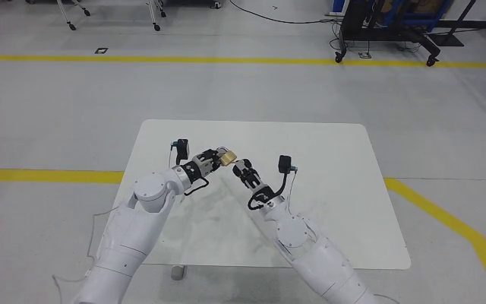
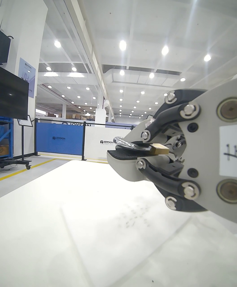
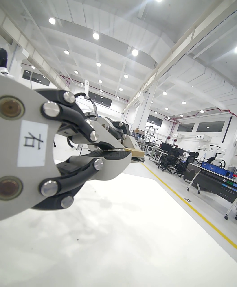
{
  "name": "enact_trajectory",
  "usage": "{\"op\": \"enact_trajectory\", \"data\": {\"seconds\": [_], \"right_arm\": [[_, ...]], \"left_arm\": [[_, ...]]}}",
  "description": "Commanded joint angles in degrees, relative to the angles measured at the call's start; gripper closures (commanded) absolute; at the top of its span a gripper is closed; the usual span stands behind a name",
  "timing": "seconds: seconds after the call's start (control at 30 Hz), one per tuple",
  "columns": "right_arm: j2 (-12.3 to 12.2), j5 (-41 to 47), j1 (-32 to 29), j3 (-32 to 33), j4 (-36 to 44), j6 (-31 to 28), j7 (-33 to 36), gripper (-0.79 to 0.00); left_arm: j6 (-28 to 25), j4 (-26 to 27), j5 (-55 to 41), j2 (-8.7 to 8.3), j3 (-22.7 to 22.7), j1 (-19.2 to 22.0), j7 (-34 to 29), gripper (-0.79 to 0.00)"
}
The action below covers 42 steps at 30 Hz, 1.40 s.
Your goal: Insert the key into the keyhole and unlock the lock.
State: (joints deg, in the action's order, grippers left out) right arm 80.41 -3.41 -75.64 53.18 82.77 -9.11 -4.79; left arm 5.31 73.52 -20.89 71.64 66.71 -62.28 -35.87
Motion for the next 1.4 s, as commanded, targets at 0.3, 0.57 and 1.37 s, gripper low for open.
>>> {"op": "enact_trajectory", "data": {"seconds": [0.3,0.57,1.37], "right_arm": [[0.7,-1.2,-0.3,-0.8,-0.3,-0.2,0.1,0.0],[0.8,-1.2,-0.5,-0.7,-0.2,-0.1,3.7,0.0],[0.1,-24.3,-0.5,2.3,-3.1,-12.5,-5.2,0.0]], "left_arm": [[0.7,0.2,-0.7,0.02,0.2,-0.3,0.0,0.0],[1.2,0.2,-1.2,0.01,0.5,-0.5,0.2,0.0],[1.5,0.0,-1.0,-0.52,1.4,-0.3,-4.5,0.0]]}}
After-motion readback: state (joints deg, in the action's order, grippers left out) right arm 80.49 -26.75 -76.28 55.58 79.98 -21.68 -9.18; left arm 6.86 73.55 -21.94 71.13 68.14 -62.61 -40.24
